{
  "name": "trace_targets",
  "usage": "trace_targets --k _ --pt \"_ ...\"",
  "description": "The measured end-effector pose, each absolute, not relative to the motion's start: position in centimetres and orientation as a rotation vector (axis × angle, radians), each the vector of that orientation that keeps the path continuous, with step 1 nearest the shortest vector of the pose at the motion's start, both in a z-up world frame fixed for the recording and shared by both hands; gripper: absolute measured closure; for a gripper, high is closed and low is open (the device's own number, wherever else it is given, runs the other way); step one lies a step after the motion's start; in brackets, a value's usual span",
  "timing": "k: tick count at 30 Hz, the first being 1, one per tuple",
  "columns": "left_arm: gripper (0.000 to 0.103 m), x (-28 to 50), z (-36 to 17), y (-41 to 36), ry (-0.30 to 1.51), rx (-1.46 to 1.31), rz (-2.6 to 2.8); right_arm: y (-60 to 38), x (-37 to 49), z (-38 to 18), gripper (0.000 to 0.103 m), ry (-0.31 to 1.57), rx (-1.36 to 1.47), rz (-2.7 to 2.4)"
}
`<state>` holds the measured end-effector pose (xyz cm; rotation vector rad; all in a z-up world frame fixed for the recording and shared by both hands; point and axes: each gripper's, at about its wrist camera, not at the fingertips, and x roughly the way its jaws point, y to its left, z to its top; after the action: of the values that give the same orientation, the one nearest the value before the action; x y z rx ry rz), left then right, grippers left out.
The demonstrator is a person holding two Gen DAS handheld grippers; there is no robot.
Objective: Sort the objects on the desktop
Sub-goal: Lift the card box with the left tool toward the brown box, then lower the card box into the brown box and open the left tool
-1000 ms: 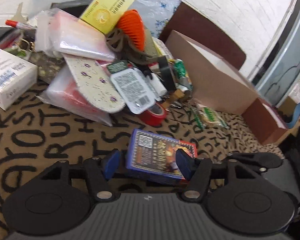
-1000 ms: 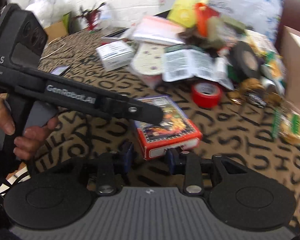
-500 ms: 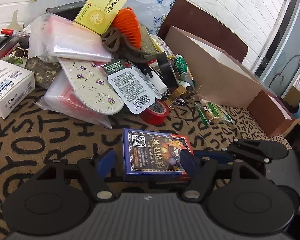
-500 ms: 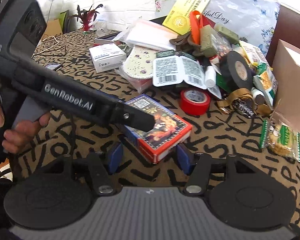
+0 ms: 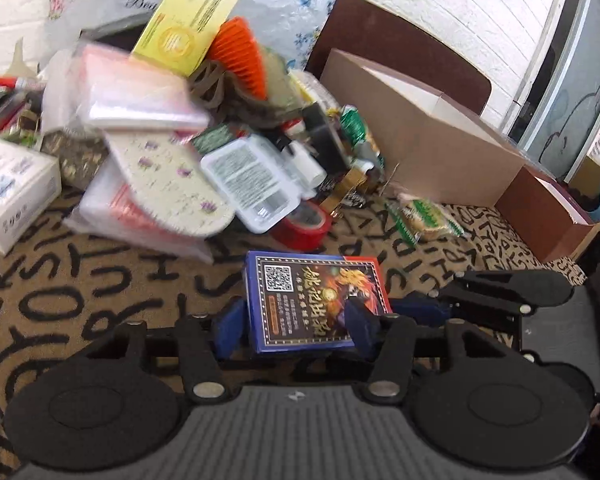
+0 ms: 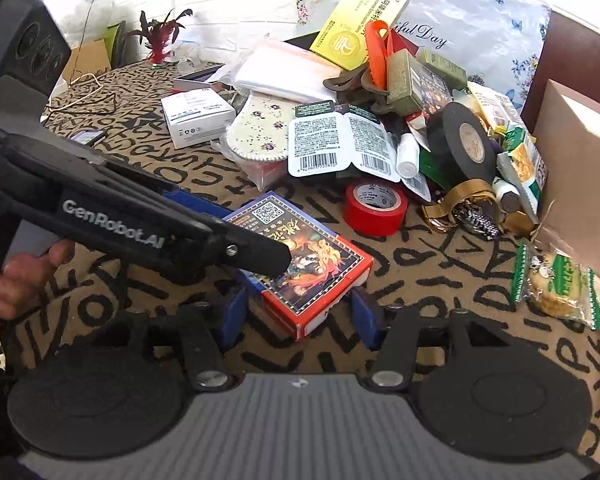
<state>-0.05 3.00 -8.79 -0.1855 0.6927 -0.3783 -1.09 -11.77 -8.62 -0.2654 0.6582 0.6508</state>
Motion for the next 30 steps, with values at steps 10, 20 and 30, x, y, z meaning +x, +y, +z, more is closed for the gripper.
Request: trace_targets --k 10,20,30 --pt "0.051 2.2 -2.6 -3.0 0.5 -0.058 -0.527 -17.4 -1.1 -3.7 0.06 0.505 -0.241 0.506" --pt "0.05 10.2 1.7 -10.5 0.352 -0.02 -0.619 -23.8 4.5 0.8 0.06 0.374 -0.238 0.301" --pt "0.052 17.8 1.3 -15.8 0.42 -0.089 -0.645 -29.0 12.1 0.3 0.06 0.425 -0.199 0.236"
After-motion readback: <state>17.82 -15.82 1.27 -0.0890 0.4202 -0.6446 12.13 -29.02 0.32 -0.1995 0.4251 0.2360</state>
